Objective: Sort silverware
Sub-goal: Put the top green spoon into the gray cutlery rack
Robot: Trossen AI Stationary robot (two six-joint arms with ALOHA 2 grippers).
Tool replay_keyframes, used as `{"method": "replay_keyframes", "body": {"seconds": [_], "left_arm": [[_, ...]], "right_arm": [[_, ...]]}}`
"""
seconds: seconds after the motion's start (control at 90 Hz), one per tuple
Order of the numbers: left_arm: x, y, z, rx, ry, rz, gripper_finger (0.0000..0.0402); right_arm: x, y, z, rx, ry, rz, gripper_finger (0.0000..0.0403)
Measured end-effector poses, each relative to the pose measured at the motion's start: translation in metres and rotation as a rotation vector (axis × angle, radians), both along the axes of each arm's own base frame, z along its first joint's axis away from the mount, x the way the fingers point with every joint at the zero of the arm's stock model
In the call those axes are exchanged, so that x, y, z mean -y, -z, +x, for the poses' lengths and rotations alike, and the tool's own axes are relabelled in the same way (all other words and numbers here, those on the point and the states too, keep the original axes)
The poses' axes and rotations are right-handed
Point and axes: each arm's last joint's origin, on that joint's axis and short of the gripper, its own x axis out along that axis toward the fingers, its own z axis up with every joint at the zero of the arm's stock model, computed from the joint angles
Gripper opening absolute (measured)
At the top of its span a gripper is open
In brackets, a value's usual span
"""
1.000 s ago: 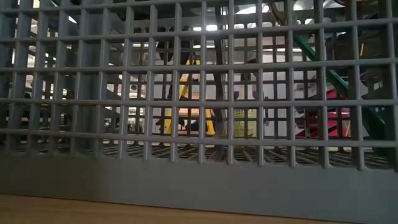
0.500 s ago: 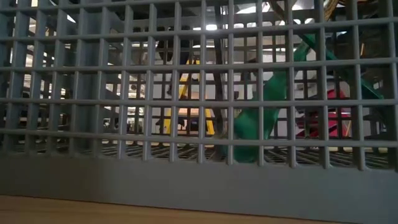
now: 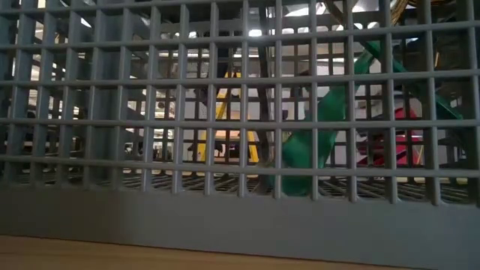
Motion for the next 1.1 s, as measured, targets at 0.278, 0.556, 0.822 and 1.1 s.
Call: {"method": "replay_keyframes", "body": {"seconds": [0.278, 0.556, 0.822, 1.1], "left_arm": [[-0.025, 0.016, -0.002, -0.085, -0.151, 0.07, 0.0204], [-0.071, 0.047, -0.015, -0.128, -0.178, 0.075, 0.0204], [-0.09, 0.074, 0.007, -0.251, -0.066, 0.083, 0.0204], [-0.101, 0.097, 0.052, -0.411, 0.101, 0.164, 0.02]], "right_arm": [[0.009, -0.006, -0.008, 0.003, 0.021, -0.052, 0.0159], [0.026, -0.01, -0.017, 0.112, -0.016, -0.024, 0.0159], [0.071, 0.039, -0.043, 0.271, 0.036, 0.124, 0.0159], [0.101, 0.071, -0.068, 0.357, 0.114, 0.241, 0.0159]]}}
